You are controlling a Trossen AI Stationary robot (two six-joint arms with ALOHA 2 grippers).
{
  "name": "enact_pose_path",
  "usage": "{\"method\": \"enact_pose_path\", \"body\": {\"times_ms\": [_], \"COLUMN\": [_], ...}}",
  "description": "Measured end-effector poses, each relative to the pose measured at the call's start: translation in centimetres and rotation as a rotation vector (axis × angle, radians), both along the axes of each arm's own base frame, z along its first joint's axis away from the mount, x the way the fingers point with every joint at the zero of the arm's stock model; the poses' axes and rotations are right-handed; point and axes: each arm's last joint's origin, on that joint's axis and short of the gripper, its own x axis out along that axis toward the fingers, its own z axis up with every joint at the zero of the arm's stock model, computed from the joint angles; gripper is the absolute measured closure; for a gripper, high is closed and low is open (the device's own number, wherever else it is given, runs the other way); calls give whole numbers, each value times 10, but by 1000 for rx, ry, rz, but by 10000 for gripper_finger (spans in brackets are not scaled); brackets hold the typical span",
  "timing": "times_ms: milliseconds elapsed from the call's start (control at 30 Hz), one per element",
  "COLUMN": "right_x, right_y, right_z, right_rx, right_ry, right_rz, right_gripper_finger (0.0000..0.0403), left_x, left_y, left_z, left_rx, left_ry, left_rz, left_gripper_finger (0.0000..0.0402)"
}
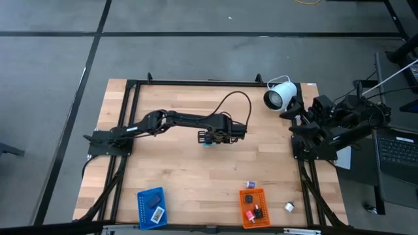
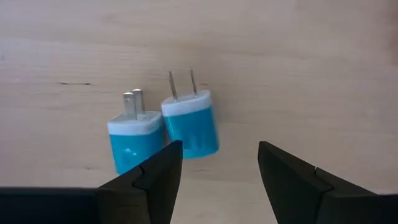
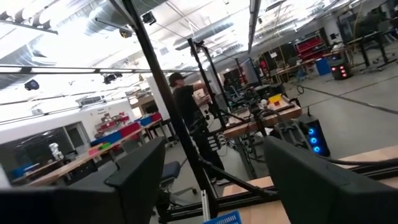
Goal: Pick & Place Office items
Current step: Put the right blue charger adapter into the orange bin
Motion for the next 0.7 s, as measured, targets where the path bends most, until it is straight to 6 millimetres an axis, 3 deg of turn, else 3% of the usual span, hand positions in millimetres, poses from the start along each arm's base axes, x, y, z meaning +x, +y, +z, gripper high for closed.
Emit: {"method": "enact_pose_path", "body": {"times_ms": [200,700], "right_x": [0,0], "right_y": [1,1], "right_z": [-1,-2], "right_rx": [-9,-17], "right_ry": [7,22], "right_rz": [24,34], "right_gripper_finger": [124,124], "left_x": [3,0], "left_y": [2,-1], "left_z": [-9,-9], "left_rx": [-31,-60], "left_ry": [9,45], "left_rz": [-8,-17], "left_gripper_finger": [196,196]}}
